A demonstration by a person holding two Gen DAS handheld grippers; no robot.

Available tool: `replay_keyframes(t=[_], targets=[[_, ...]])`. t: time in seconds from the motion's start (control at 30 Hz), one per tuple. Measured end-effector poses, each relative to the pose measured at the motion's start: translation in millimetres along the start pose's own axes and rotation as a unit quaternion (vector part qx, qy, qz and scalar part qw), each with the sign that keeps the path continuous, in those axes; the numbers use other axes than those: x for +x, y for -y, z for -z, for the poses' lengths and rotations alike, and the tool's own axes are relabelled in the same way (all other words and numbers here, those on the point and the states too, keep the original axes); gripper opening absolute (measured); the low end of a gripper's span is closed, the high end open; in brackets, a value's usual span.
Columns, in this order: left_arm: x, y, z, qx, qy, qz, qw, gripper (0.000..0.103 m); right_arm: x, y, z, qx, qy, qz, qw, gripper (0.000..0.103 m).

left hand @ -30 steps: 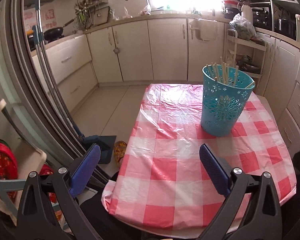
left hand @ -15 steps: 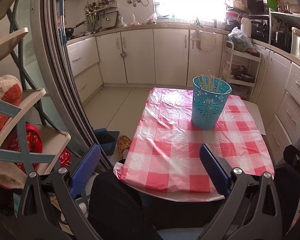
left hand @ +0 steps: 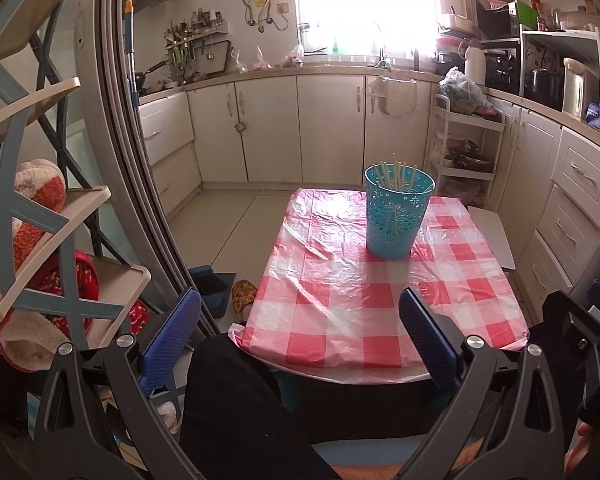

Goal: Organize utensils

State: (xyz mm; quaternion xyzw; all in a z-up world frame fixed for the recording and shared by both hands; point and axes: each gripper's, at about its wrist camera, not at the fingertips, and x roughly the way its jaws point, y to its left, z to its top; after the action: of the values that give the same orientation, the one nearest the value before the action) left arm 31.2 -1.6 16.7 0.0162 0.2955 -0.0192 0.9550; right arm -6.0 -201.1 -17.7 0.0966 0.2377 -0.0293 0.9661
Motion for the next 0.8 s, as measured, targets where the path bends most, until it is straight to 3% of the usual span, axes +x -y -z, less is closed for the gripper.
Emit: replay_keyframes(t=[0.8], targets=[[-16.0,-3.8,4.6,0.002,0.013,0.004,0.9999,0.095,-18.4,-11.8,3.1,-0.021,0.027,-0.005,0.999,0.096]])
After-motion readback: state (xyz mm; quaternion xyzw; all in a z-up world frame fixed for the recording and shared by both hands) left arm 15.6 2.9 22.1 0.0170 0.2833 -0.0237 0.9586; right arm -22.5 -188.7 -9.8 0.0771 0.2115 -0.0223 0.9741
